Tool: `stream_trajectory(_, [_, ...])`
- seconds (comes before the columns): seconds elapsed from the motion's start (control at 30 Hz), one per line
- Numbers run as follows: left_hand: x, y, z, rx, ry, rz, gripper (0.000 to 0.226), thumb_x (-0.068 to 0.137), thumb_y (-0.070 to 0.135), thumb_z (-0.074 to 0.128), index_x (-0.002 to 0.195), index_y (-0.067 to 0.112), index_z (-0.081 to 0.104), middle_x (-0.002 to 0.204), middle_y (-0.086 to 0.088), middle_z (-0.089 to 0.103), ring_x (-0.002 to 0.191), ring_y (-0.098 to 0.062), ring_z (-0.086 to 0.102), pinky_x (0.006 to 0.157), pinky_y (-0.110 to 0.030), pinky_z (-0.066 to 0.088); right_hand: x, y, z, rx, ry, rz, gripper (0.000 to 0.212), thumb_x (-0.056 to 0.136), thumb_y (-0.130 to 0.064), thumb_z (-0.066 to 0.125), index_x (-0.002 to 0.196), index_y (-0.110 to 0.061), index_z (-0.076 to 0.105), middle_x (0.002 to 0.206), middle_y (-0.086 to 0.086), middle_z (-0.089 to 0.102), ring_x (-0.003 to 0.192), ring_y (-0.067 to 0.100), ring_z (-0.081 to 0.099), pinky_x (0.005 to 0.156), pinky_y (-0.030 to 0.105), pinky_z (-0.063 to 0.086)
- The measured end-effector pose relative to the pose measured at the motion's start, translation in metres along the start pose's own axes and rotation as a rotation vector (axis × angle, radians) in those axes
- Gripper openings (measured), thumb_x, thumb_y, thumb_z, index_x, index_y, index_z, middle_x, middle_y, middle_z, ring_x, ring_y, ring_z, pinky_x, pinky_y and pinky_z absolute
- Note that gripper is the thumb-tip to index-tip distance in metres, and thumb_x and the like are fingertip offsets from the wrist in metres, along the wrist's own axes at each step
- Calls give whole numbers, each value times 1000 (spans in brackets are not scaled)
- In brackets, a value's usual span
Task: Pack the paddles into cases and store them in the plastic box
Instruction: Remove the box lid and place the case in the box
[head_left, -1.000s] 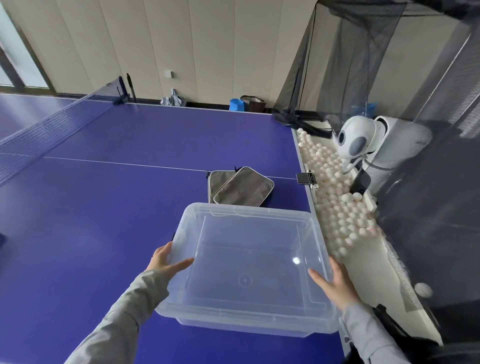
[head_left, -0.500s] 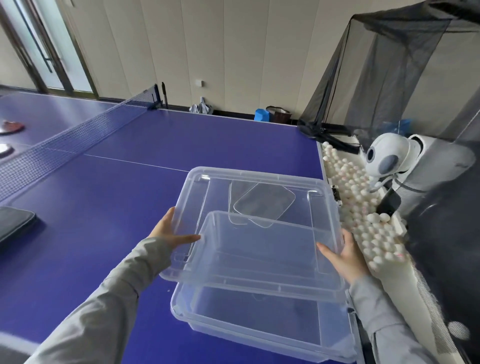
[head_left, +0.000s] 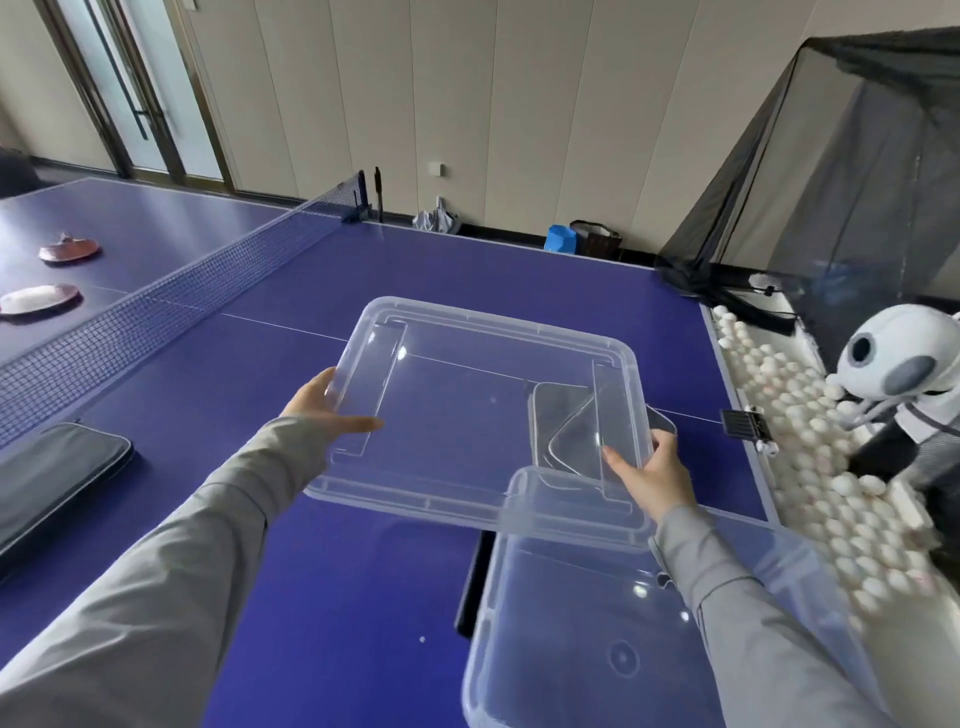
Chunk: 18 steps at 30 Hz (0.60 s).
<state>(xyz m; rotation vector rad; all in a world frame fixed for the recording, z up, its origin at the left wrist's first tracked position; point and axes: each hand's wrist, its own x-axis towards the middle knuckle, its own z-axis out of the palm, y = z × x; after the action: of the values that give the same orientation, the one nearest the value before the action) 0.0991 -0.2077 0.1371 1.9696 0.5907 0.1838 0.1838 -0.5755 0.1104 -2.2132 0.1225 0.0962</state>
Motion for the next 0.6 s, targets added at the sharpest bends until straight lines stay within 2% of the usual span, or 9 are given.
stream_trajectory(0.07, [31, -12, -22, 5, -16, 1, 76, 62, 16, 87, 127, 26, 47, 107, 4, 57, 101, -17, 55, 73, -25, 40, 9, -21, 32, 7, 53, 13, 72, 79, -38, 72, 132, -4, 37, 120, 15, 53, 98, 27, 52, 82, 28, 38])
stream_trajectory(0.17, [77, -32, -51, -15, -52, -29, 90, 63, 15, 87, 139, 18, 39, 127, -2, 53, 117, -19, 50, 86, -28, 39, 19, -49, 74, -19, 110, 32, 71, 78, -43, 72, 130, -5, 40, 104, 8, 56, 85, 21, 50, 75, 28, 39])
stream_trajectory(0.23, [114, -49, -73, 14, -92, -49, 92, 63, 17, 87, 140, 18, 38, 136, -6, 49, 123, -22, 48, 90, -30, 40, 30, -68, 111, -32, 107, 53, 72, 79, -44, 70, 133, -8, 39, 113, 9, 58, 98, 27, 56, 84, 32, 44])
stream_trajectory(0.33, [165, -72, -93, 81, -125, -61, 90, 63, 20, 87, 139, 17, 40, 137, -8, 46, 124, -25, 47, 99, -37, 42, 43, -92, 155, -31, 93, 60, 75, 80, -39, 70, 139, -8, 36, 138, 14, 45, 125, 30, 45, 105, 36, 37])
stream_trajectory(0.4, [192, -83, -98, 113, -136, -65, 91, 63, 20, 87, 140, 16, 38, 138, -8, 43, 121, -25, 48, 98, -36, 41, 52, -99, 180, -43, 83, 75, 78, 81, -36, 71, 142, -6, 33, 142, 16, 40, 131, 30, 40, 108, 36, 34])
stream_trajectory(0.53, [233, -106, -94, 199, -142, -69, 89, 65, 25, 86, 140, 18, 38, 131, -8, 36, 87, -19, 49, 80, -32, 40, 68, -96, 224, -74, 104, 147, 78, 81, -38, 70, 141, -4, 34, 139, 19, 40, 128, 30, 40, 106, 35, 32])
stream_trajectory(0.6, [252, -123, -88, 212, -145, -62, 90, 63, 27, 87, 139, 17, 39, 130, -8, 37, 91, -21, 50, 81, -33, 41, 77, -88, 246, -66, 143, 147, 77, 77, -38, 74, 135, -1, 39, 134, 17, 43, 125, 30, 41, 102, 31, 33])
